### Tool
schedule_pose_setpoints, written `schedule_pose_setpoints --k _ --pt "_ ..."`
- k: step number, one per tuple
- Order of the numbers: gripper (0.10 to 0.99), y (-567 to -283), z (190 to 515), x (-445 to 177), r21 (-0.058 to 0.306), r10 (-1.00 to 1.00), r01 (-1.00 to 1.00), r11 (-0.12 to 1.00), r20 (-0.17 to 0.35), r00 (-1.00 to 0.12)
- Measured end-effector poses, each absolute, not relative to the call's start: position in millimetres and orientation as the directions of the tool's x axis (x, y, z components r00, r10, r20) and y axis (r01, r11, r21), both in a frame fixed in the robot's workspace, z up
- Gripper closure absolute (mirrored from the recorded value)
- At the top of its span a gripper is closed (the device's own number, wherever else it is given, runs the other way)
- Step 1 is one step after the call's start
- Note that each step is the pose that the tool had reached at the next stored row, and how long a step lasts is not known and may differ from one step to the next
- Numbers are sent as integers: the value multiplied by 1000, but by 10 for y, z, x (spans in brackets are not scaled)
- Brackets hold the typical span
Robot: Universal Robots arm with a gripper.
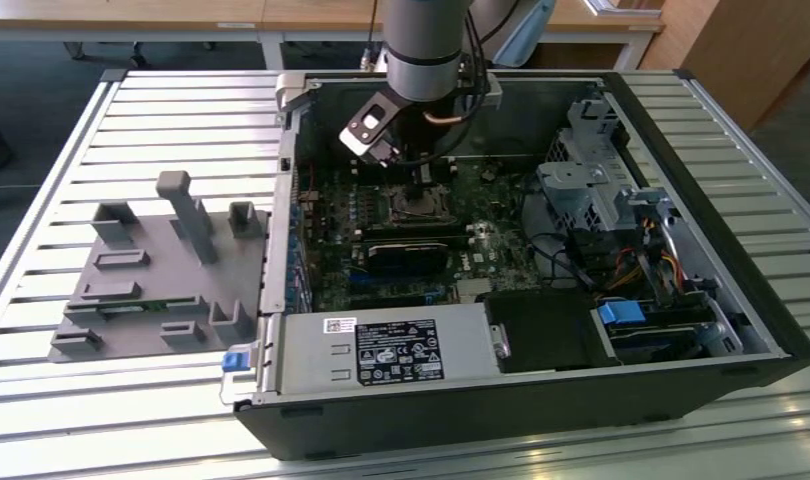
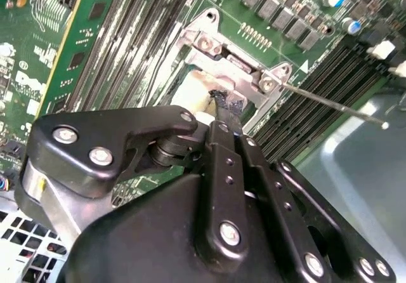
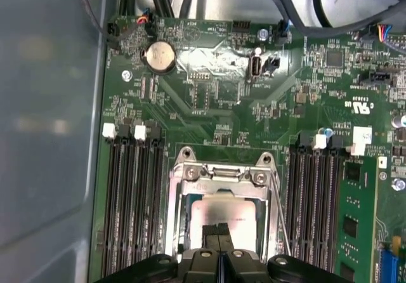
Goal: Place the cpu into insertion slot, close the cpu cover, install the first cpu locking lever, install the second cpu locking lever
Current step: 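Close the cpu cover, then install the first cpu locking lever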
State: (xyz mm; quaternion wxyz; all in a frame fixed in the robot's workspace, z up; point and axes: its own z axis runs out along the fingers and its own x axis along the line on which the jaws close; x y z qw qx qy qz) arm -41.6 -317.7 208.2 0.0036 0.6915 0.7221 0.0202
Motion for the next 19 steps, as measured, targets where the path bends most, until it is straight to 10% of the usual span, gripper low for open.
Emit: schedule_pose_setpoints --k 19 --pt "980 -3177 2144 -368 34 999 999 43 23 -44"
